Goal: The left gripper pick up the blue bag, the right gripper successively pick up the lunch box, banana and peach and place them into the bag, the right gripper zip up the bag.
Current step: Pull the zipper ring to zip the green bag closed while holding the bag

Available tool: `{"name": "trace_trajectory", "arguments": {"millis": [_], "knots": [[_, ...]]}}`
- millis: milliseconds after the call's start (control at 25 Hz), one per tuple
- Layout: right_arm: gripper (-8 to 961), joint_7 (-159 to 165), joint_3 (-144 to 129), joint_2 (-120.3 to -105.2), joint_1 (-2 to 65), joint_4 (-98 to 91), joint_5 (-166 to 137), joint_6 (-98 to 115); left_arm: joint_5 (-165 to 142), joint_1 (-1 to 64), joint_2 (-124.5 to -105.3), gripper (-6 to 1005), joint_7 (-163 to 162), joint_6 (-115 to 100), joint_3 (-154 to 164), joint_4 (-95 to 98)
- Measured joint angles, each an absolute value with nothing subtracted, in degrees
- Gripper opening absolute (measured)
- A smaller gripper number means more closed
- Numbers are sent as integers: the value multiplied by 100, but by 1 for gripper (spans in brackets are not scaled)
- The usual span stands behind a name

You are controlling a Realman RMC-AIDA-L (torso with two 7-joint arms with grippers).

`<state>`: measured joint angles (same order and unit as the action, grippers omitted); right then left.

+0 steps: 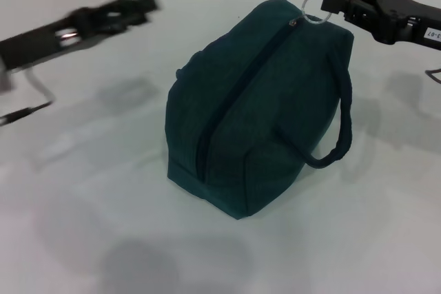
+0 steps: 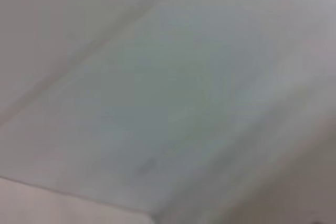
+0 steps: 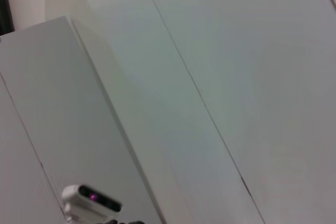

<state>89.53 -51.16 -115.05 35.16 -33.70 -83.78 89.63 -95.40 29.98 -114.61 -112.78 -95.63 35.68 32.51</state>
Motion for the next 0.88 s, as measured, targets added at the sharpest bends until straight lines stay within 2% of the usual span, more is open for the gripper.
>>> {"name": "trace_trajectory", "arguments": {"millis": [320,520,880], "knots": [[34,8865,-5157,-11520,3515,-3348,-8378,8966,-10524,4059,-11646,854,-11756,-9405,3901,3244],[35,8815,-5135,-11527,3515,-3341,-8379,8966,-10830,4278,-11746,846,-11937,-9167,3920,3270],[35,8770,-5119,-11531,3501,-3330,-8382,8966,-10891,4403,-11794,831,-12119,-8744,4329,3291]]}}
